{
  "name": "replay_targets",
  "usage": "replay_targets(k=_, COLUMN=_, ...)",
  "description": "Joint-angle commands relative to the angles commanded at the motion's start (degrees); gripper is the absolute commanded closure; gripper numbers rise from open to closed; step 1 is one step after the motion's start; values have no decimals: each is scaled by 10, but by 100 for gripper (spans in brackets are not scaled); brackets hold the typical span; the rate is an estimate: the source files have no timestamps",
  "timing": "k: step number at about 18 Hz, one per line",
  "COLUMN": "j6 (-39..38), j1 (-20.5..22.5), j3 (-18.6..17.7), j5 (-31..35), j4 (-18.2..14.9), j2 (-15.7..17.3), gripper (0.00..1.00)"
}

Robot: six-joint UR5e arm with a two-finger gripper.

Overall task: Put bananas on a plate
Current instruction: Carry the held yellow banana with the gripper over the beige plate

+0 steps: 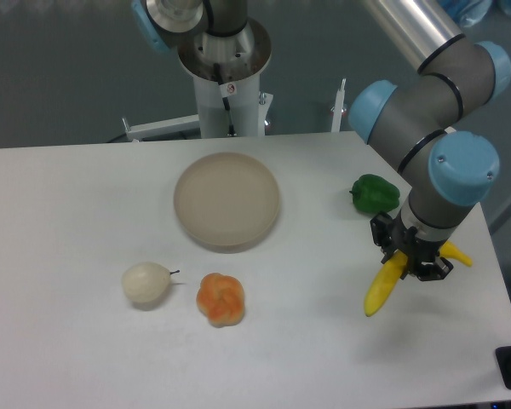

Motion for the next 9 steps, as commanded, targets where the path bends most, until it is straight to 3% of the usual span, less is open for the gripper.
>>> replay_targets(k=9, j6=-3, j1=-18, j3=-11, j5=-3, j4=1, j2=4, gripper=95)
